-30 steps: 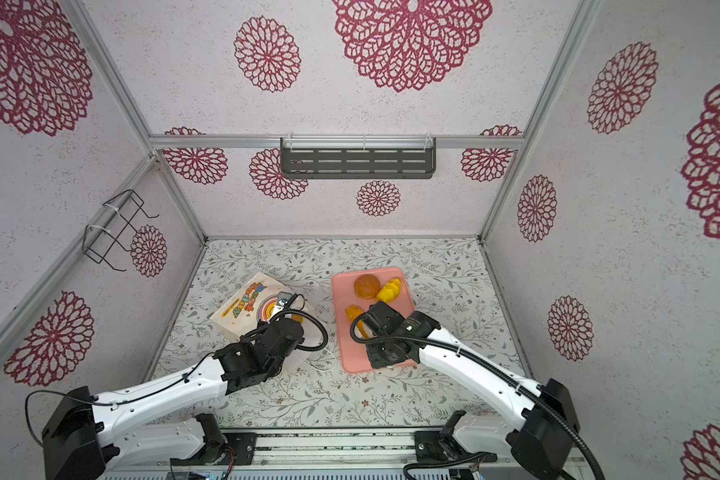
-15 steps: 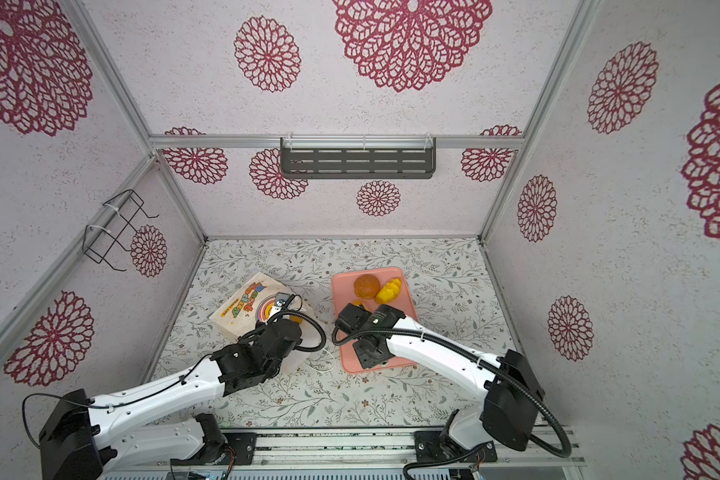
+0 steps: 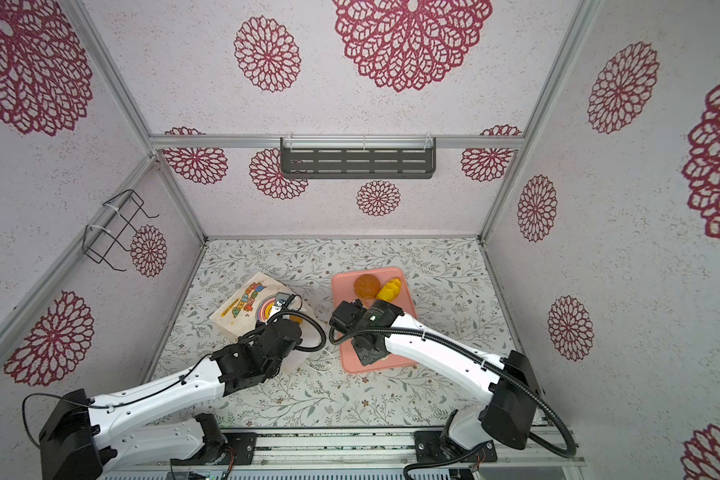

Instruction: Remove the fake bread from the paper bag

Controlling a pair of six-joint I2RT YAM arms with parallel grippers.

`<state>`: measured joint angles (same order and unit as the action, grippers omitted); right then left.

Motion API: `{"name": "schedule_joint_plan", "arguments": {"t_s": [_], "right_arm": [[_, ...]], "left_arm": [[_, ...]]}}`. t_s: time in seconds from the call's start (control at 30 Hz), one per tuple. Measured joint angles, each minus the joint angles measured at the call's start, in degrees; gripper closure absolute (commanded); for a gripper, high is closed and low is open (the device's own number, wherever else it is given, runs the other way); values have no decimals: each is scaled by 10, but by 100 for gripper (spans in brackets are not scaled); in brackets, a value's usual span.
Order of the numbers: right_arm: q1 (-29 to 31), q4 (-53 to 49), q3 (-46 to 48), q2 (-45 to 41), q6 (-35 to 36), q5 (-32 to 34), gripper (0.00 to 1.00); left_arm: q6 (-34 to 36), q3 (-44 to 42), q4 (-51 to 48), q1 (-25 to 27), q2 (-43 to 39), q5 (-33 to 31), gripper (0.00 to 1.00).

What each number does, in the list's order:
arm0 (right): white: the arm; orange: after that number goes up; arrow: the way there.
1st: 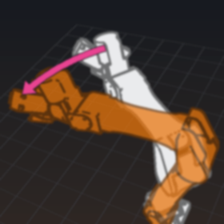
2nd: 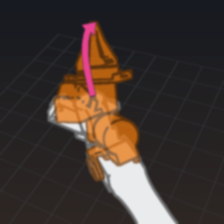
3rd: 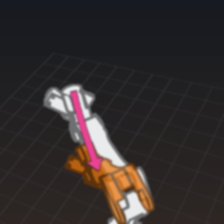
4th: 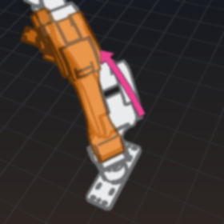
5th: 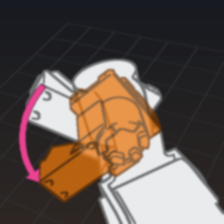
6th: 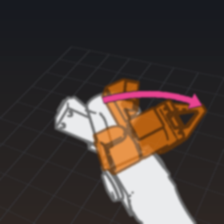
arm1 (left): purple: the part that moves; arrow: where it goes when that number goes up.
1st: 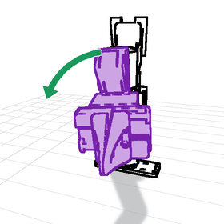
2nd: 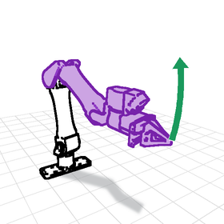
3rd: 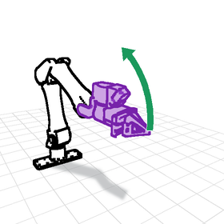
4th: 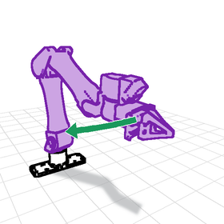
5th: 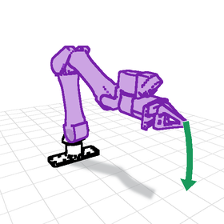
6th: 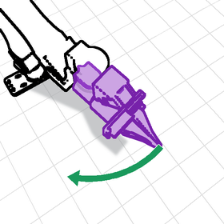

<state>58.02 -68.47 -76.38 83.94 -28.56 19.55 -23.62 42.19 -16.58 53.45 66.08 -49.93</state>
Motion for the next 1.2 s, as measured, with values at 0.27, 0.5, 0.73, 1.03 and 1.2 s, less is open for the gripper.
{"name": "schedule_joint_plan", "arguments": {"t_s": [0.27, 0.5, 0.73, 1.03, 1.2], "right_arm": [[2, 4, 1, 24, 0, 2, 64], [2, 10, 9, 55, 0, 14, 63], [2, 7, 20, 84, 1, 38, 86], [-5, 25, 23, 65, 5, 29, 100], [-77, 122, 87, -52, 22, -83, 100]], "left_arm": [[0, 0, 0, 0, 0, 0, 100], [-1, -2, 0, 0, -2, 0, 100], [-3, -19, 0, 0, -12, 0, 100], [-3, -19, -1, 0, -21, -1, 100], [-9, -20, -4, 0, -38, -1, 100]]}}
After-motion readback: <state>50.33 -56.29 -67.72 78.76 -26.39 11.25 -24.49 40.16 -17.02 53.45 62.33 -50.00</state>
